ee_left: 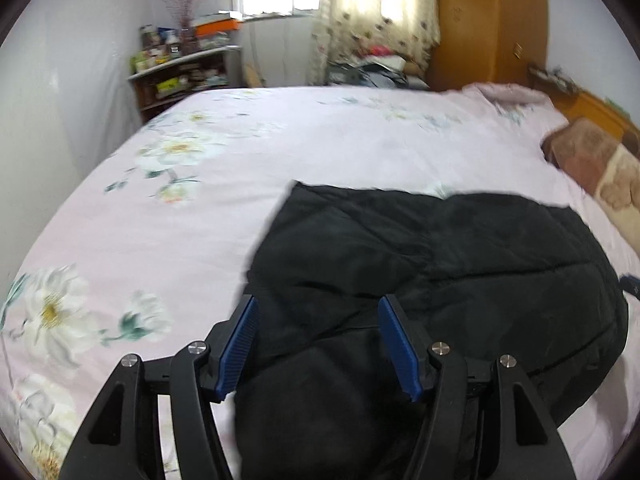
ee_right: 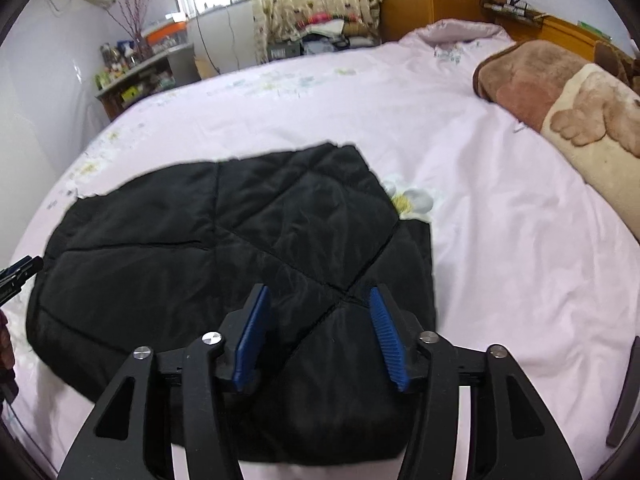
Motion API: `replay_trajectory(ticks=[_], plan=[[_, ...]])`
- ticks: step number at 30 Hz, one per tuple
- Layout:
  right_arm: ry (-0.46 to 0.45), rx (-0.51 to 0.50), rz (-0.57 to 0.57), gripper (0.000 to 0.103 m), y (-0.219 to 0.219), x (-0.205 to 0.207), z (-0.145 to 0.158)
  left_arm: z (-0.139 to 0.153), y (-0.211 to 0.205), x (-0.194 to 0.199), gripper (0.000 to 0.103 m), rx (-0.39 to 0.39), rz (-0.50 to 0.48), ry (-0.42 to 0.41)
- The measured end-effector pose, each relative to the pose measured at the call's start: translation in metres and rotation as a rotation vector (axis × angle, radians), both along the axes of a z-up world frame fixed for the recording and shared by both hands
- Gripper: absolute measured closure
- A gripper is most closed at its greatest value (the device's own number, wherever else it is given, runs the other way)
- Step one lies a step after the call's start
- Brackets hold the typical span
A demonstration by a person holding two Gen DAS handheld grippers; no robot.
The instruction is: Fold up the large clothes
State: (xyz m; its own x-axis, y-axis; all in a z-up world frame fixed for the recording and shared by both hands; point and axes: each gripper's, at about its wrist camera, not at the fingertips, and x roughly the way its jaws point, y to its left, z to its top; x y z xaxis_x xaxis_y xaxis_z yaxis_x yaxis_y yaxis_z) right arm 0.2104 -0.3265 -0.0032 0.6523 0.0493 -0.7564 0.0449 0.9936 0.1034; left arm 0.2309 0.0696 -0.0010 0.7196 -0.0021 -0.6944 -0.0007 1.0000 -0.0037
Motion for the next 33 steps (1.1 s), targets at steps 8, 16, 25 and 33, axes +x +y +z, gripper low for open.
replay_trajectory(ticks=[8, 16, 25, 33], plan=[[0.055, 0.026, -0.079, 0.049, -0.022, -0.021, -0.026, -0.037, 0.043, -0.007, 0.039, -0.095, 0.074, 0.108], [0.109, 0.172, -0.111, 0.032, -0.05, -0.005, -0.054, -0.059, 0.048, 0.02, 0.037, -0.181, 0.054, 0.155], [0.147, 0.274, -0.076, 0.028, -0.066, 0.019, -0.074, -0.081, 0.058, 0.038, 0.025, -0.315, 0.02, 0.2], [0.186, 0.375, -0.07, 0.028, -0.069, 0.019, -0.082, -0.098, 0.068, 0.03, 0.024, -0.466, 0.016, 0.216]])
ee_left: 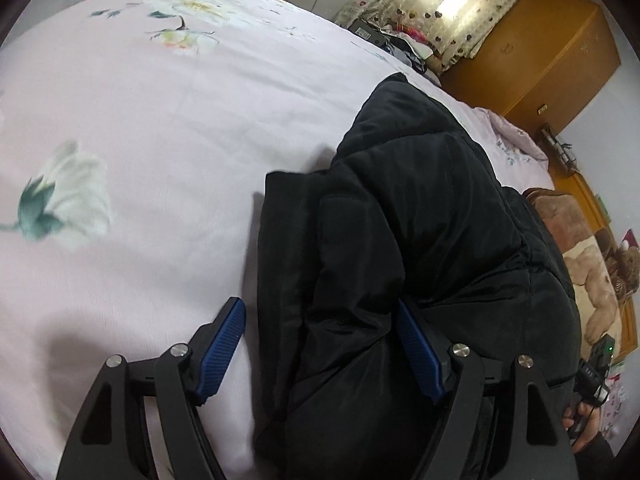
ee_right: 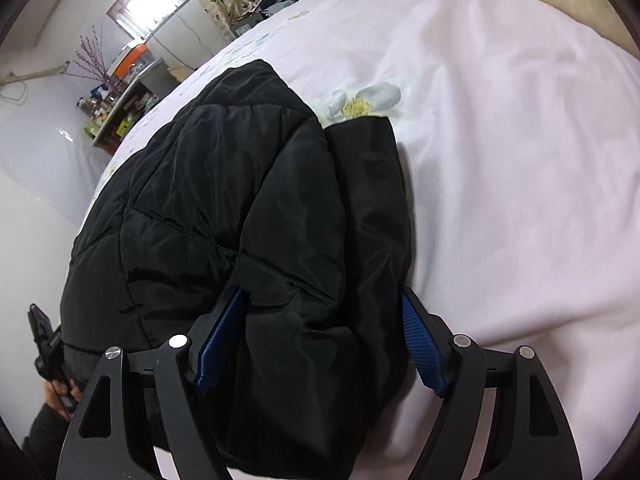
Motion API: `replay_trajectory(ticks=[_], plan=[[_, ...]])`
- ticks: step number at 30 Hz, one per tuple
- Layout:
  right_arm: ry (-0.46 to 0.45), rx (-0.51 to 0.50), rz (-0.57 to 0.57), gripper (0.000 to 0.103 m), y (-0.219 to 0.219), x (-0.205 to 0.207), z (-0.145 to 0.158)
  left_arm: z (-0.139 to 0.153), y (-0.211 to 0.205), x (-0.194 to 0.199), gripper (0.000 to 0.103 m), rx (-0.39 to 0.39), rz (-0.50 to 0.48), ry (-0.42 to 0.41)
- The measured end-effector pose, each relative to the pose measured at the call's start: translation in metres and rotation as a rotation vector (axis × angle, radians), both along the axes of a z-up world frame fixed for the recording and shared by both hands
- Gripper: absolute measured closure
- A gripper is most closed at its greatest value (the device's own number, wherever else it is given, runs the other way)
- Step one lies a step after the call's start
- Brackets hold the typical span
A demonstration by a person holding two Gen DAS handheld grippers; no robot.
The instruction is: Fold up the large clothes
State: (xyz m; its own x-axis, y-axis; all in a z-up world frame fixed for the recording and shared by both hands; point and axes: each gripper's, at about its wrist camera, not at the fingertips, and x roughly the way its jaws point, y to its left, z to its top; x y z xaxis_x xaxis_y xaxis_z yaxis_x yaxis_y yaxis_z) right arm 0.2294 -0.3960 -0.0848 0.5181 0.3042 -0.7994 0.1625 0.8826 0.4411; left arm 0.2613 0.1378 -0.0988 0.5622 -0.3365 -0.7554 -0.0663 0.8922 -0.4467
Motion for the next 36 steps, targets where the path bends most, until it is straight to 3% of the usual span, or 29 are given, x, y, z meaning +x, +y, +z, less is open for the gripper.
replay_trajectory(ticks=[13, 17, 22, 24, 25, 27, 30, 36], plan=[[-0.009, 0.104, 0.035, 0.029, -0.009, 0.01, -0.015, -0.003, -0.006, 0.013, 0.024, -0.005, -0.023, -0.005], [-0.026, 0.119, 0.054, 0.045, -0.008, 0.004, -0.012, -0.009, -0.001, 0.012, 0.027, -0.049, -0.033, 0.003], [-0.015, 0.146, 0.045, 0.046, -0.01, 0.014, -0.018, -0.009, -0.007, 0.024, 0.029, -0.06, -0.065, 0.02], [-0.008, 0.129, 0.042, 0.046, -0.005, 0.017, -0.017, -0.007, -0.008, 0.024, 0.039, -0.061, -0.07, 0.018], [-0.006, 0.123, 0.041, 0.05, -0.004, 0.017, -0.016, -0.006, -0.009, 0.024, 0.042, -0.066, -0.07, 0.018], [-0.008, 0.106, 0.04, 0.059, 0.0, 0.016, -0.01, 0.0, -0.011, 0.022, 0.056, -0.056, -0.071, 0.015], [-0.013, 0.039, 0.052, 0.072, 0.015, 0.021, 0.009, 0.019, -0.018, 0.015, 0.07, 0.02, -0.074, 0.002], [-0.068, -0.015, 0.046, 0.084, 0.02, 0.006, 0.048, 0.067, -0.022, -0.015, 0.077, 0.084, -0.07, -0.088]])
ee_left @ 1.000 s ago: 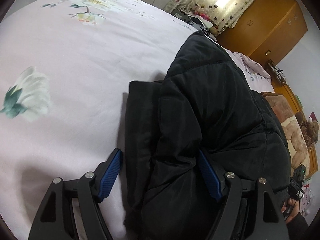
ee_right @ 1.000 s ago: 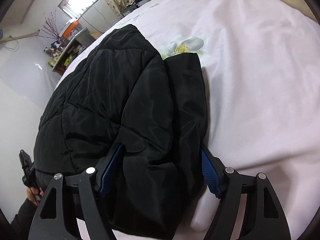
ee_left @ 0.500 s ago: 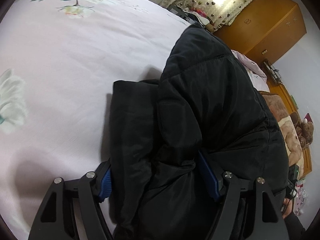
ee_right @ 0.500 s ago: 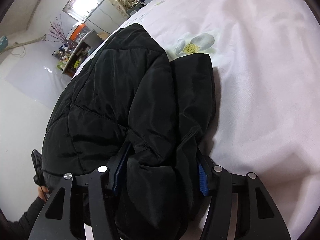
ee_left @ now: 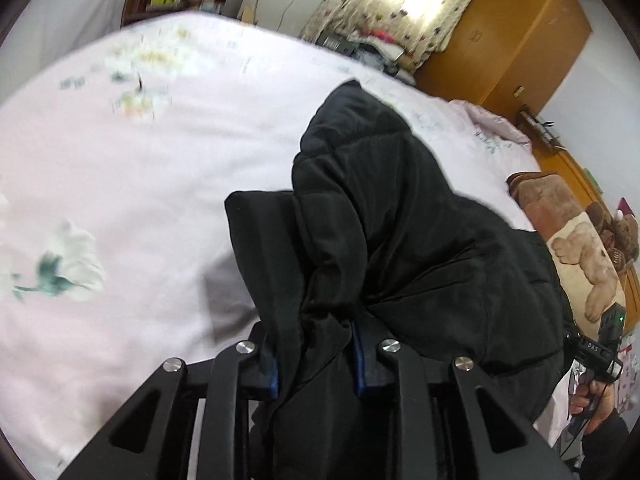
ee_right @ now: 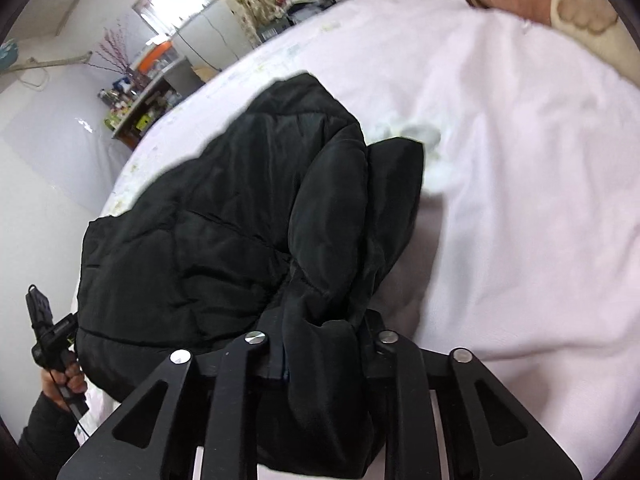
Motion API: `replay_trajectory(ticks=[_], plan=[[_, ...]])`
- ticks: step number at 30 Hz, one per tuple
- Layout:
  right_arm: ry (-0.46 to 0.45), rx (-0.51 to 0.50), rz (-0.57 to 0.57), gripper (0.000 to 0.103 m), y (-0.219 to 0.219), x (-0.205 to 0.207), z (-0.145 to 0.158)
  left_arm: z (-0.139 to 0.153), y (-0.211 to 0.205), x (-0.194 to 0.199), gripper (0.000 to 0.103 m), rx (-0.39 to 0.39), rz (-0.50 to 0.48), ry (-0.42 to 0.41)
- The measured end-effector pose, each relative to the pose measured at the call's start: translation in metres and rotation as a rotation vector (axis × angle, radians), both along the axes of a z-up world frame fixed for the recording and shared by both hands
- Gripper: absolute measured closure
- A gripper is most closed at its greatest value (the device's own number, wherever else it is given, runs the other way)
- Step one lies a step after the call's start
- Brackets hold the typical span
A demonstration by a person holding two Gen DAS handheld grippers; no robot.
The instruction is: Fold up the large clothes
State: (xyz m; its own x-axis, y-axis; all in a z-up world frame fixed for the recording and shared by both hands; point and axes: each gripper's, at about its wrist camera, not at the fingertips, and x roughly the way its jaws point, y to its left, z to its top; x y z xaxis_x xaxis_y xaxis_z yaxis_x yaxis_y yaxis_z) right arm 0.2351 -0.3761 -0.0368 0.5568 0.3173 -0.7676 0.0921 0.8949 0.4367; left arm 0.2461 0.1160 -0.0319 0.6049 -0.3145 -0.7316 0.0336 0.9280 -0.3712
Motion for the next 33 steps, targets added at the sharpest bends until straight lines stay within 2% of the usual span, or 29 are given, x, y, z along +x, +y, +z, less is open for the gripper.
replay_trajectory(ticks=[3, 9, 18, 26, 33], plan=[[-0.044, 0.001, 0.01, 0.085, 0.002, -0.022, 0.024, 0.023, -0.001, -0.028, 0.078, 0.0, -0.009, -0.047], [-0.08, 0.025, 0.03, 0.086, 0.005, -0.063, 0.044, 0.044, 0.014, -0.076, 0.078, -0.033, -0.008, -0.084], [-0.122, 0.038, 0.074, 0.086, 0.017, -0.079, 0.066, 0.063, 0.023, -0.094, 0.079, -0.037, -0.007, -0.111], [-0.19, 0.038, 0.099, 0.086, 0.027, -0.054, 0.082, 0.086, 0.033, -0.066, 0.079, -0.036, -0.002, -0.176], [-0.227, 0.039, 0.108, 0.086, 0.035, 0.014, 0.084, 0.096, 0.046, -0.006, 0.078, -0.026, 0.011, -0.21]])
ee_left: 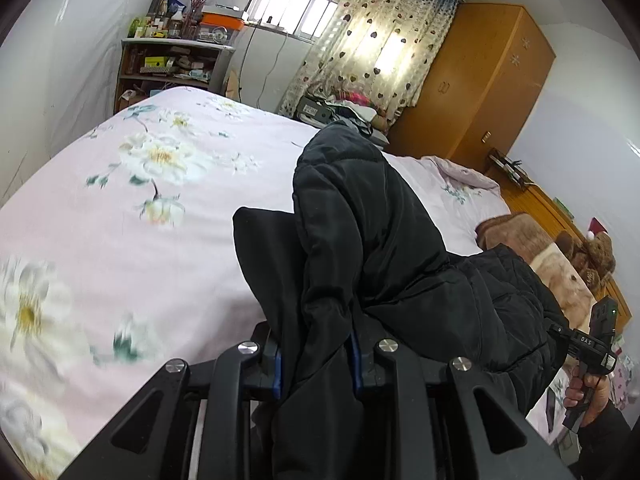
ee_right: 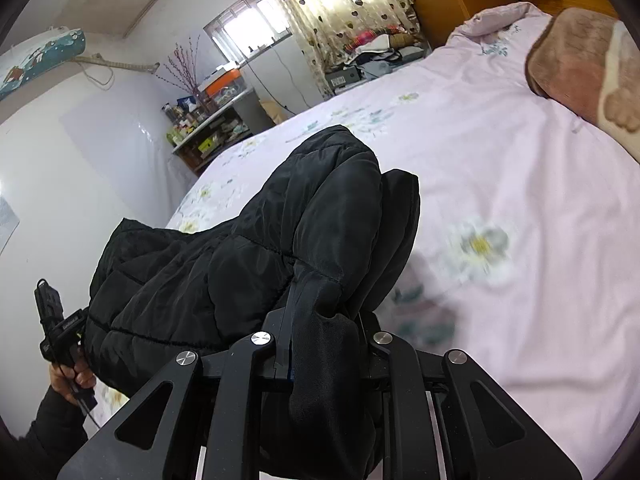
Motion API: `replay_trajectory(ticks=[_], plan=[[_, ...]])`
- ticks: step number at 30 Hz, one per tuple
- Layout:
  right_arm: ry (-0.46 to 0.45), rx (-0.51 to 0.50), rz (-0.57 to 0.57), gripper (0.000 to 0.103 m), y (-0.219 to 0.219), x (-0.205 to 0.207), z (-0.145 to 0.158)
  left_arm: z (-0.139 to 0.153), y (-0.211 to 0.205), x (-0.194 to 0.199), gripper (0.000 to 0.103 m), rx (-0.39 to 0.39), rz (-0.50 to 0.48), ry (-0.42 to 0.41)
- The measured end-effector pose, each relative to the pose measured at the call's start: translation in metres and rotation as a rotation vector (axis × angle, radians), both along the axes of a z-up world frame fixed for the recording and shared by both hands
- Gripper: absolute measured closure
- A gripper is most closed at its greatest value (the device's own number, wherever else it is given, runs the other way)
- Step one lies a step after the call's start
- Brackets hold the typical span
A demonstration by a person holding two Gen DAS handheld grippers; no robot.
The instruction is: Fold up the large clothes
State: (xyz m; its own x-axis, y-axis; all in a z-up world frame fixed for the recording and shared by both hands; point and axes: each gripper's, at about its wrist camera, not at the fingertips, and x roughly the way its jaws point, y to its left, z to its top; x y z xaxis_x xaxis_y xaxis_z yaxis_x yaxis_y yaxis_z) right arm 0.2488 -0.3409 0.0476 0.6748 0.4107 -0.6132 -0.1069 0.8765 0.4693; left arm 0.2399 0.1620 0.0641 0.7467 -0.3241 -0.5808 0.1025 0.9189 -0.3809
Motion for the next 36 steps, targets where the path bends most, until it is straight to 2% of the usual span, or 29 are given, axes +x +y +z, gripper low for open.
replay_trajectory(ticks=[6, 12, 15, 19, 22, 24, 26, 31, 34, 36], plan=[[-0.025, -0.002, -0.003, 0.086, 0.009, 0.057, -0.001, -0.003, 0.008, 0.058, 0.078, 0.005, 0.01, -0.006], [-0.008, -0.017, -0.011, 0.085, 0.01, 0.104, -0.026, -0.022, 0.002, 0.111, 0.078, 0.04, 0.0, 0.021], [0.017, -0.025, -0.02, 0.085, 0.008, 0.118, -0.045, -0.045, -0.003, 0.126, 0.078, 0.062, -0.011, 0.041], [0.086, -0.034, -0.034, 0.084, 0.003, 0.123, -0.082, -0.09, 0.003, 0.132, 0.077, 0.069, 0.023, 0.122], [0.132, -0.027, -0.043, 0.076, -0.002, 0.122, -0.1, -0.117, 0.013, 0.127, 0.073, 0.052, 0.04, 0.171], [0.151, -0.026, -0.046, 0.071, -0.004, 0.12, -0.107, -0.125, 0.013, 0.124, 0.069, 0.056, 0.052, 0.185], [0.168, -0.04, -0.054, 0.063, -0.004, 0.119, -0.109, -0.126, 0.013, 0.123, 0.064, 0.05, 0.074, 0.201], [0.195, -0.078, -0.087, 0.055, -0.006, 0.111, -0.095, -0.111, 0.012, 0.115, 0.058, 0.067, 0.113, 0.232], [0.166, -0.141, -0.103, 0.055, -0.005, 0.099, -0.075, -0.094, 0.016, 0.102, 0.059, 0.092, 0.145, 0.202], [0.119, -0.184, -0.12, 0.055, -0.005, 0.091, -0.062, -0.078, 0.016, 0.094, 0.061, 0.136, 0.177, 0.145]])
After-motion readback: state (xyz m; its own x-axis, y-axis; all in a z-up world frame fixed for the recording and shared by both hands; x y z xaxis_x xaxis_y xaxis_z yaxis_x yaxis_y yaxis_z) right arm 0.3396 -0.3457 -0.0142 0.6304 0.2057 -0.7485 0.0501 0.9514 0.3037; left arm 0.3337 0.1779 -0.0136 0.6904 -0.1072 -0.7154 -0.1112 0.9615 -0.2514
